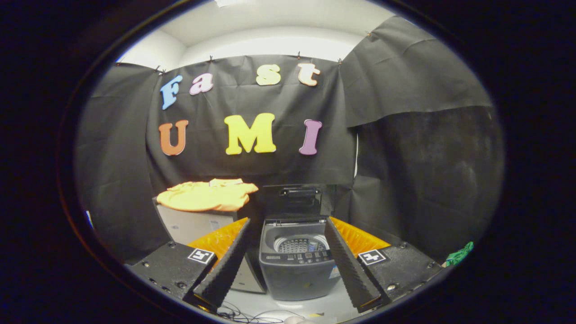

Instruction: Put the clothes into the washing machine and then close the washing machine lid.

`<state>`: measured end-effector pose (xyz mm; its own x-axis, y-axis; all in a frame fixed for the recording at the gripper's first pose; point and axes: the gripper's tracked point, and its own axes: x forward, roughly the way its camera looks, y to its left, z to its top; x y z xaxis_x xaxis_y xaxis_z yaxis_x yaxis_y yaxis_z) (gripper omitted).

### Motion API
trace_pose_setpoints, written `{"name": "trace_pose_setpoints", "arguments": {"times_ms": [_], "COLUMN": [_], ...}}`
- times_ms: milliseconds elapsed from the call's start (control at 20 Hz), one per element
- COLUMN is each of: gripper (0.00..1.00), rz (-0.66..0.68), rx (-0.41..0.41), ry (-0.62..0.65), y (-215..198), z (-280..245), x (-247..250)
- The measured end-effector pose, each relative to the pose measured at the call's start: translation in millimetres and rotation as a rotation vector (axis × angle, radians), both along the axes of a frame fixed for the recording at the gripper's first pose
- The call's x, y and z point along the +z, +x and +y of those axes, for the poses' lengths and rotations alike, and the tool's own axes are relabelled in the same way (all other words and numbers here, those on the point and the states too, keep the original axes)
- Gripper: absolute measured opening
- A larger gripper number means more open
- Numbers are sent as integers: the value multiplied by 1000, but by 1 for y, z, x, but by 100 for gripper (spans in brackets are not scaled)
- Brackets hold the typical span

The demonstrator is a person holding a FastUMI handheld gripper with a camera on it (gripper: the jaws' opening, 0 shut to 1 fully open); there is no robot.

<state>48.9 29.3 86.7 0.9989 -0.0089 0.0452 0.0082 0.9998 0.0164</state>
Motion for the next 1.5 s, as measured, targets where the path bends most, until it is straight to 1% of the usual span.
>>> {"name": "trace_pose_setpoints", "arguments": {"times_ms": [100,200,450,650,800,1050,1200,1350,1500], "gripper": [100,100,100,100,100,100,100,100,100], "rz": [3,-8,-15,30,48,131,181,289,413], "rx": [11,45,96,160,224,285,286,281,287], "ry": [3,12,11,18,31,-1,-37,-42,-38], "y": [17,36,96,149,186,251,291,324,348], "z": [11,30,69,116,162,224,252,278,301], "x": [21,46,95,113,126,124,118,93,61]}}
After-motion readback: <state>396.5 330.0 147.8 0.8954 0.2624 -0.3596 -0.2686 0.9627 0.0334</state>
